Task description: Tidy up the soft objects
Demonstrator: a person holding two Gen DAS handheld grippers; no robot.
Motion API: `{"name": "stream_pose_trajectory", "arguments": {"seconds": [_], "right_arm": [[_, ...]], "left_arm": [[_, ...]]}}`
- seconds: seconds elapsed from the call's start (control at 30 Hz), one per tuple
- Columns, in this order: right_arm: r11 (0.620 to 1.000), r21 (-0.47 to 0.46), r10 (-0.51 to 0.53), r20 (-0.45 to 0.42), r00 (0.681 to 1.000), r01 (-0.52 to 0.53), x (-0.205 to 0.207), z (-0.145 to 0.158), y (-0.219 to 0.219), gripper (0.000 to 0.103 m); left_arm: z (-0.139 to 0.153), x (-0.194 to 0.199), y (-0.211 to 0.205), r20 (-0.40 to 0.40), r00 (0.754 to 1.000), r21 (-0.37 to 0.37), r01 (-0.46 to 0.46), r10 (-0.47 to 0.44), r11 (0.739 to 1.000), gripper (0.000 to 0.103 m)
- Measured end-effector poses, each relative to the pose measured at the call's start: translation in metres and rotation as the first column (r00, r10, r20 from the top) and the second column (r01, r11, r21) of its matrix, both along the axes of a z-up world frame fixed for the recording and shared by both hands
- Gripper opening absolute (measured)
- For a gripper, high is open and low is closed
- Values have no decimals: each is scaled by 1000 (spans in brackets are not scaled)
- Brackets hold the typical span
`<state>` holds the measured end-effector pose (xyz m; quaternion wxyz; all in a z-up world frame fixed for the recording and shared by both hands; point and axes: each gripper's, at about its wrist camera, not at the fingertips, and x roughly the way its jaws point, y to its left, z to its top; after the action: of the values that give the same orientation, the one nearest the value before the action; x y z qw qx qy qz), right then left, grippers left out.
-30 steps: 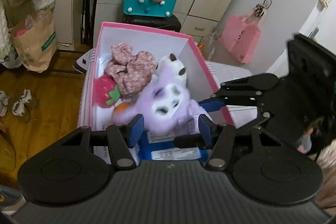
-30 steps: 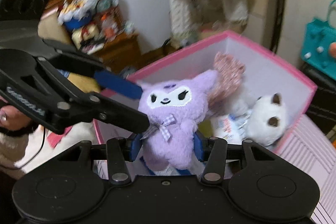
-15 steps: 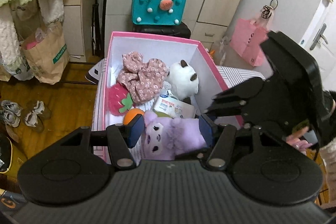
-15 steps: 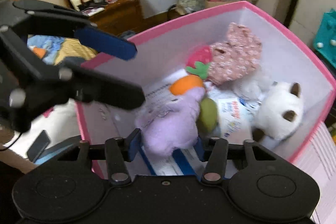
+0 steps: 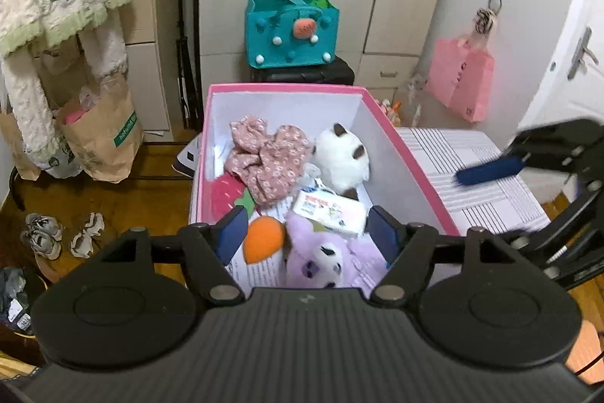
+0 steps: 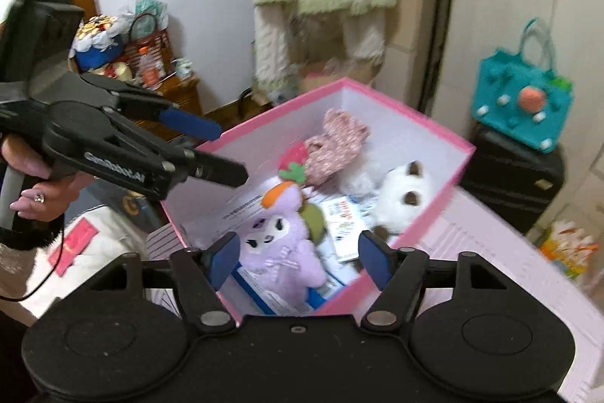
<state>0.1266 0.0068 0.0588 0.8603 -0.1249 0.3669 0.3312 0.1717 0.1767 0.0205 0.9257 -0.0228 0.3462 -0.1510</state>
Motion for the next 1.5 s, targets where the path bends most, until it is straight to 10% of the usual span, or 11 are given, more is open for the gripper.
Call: {"name": "stream_pose_trajectory", "arguments": {"seconds": [0.63, 1.07, 1.5], "right_arm": [[947, -115, -294, 60, 954, 299, -66, 16, -35, 103], [865, 144, -468, -108, 877, 480, -109, 24, -76, 103], [779, 24, -627, 20, 779, 627, -132, 20, -96, 103]], "left_arm": [[37, -63, -48, -13, 991, 61, 136, -136, 989, 103], [51, -97, -88, -26, 998, 128, -56, 60, 990, 103], [38, -109, -119, -20, 990, 193, -133, 139, 972, 103]]}}
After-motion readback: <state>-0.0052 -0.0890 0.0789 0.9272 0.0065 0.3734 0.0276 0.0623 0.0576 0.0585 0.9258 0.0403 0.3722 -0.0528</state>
